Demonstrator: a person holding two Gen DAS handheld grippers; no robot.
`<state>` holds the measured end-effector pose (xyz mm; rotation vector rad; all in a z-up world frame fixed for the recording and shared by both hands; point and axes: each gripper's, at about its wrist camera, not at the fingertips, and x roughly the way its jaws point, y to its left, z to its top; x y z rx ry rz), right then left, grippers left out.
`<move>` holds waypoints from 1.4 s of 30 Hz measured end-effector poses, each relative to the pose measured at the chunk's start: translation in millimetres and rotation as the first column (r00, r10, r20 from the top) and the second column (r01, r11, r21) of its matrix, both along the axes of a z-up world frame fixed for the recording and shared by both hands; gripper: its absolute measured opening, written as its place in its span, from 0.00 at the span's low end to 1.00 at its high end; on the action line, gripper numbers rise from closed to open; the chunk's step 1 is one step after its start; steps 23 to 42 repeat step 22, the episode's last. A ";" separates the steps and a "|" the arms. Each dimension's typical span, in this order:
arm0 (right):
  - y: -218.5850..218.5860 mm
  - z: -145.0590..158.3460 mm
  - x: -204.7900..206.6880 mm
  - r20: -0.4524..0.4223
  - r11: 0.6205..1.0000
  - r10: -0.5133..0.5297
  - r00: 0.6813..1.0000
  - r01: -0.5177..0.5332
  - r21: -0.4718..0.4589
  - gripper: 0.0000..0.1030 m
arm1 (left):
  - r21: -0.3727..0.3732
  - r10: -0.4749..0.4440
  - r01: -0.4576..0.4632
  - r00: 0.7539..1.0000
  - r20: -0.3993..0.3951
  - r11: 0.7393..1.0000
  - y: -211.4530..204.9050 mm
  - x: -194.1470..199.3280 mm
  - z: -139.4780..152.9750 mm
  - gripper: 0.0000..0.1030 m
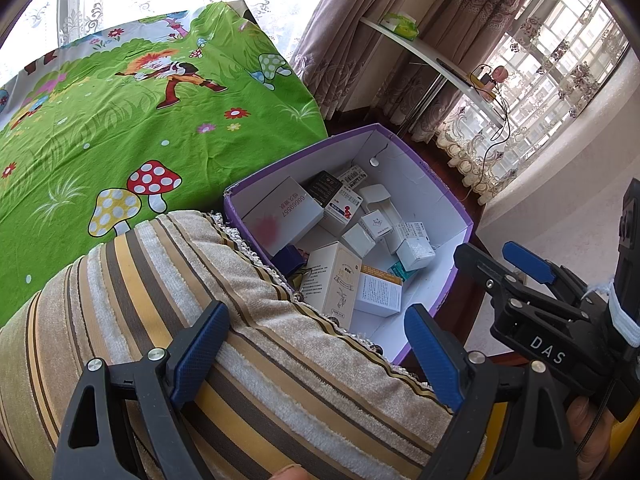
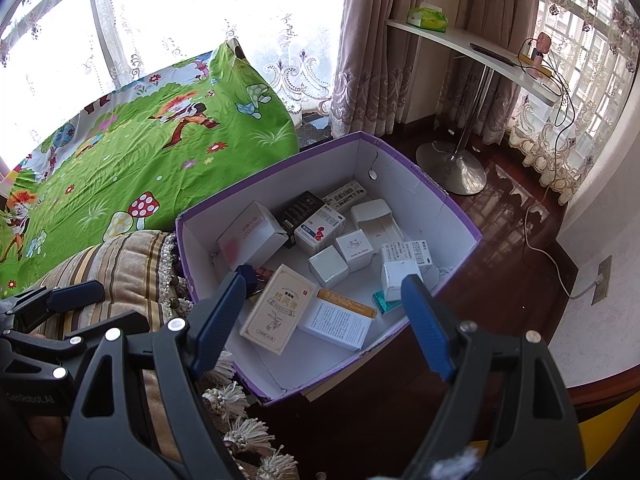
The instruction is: Organize rigid objects
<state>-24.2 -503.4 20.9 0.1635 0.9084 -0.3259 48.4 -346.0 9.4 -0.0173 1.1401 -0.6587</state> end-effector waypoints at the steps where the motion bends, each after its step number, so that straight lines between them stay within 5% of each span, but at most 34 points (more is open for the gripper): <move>1: 0.0 0.1 -0.1 0.000 1.000 0.000 1.000 0.000 0.000 0.80 | 0.000 0.000 0.000 1.000 0.000 1.000 0.0 0.2 0.1 0.88; 42: -4.3 -1.5 -3.2 0.000 1.000 -0.026 1.000 0.026 0.013 0.80 | -0.032 -0.063 0.064 0.998 0.026 0.997 -12.4 -3.5 2.1 0.93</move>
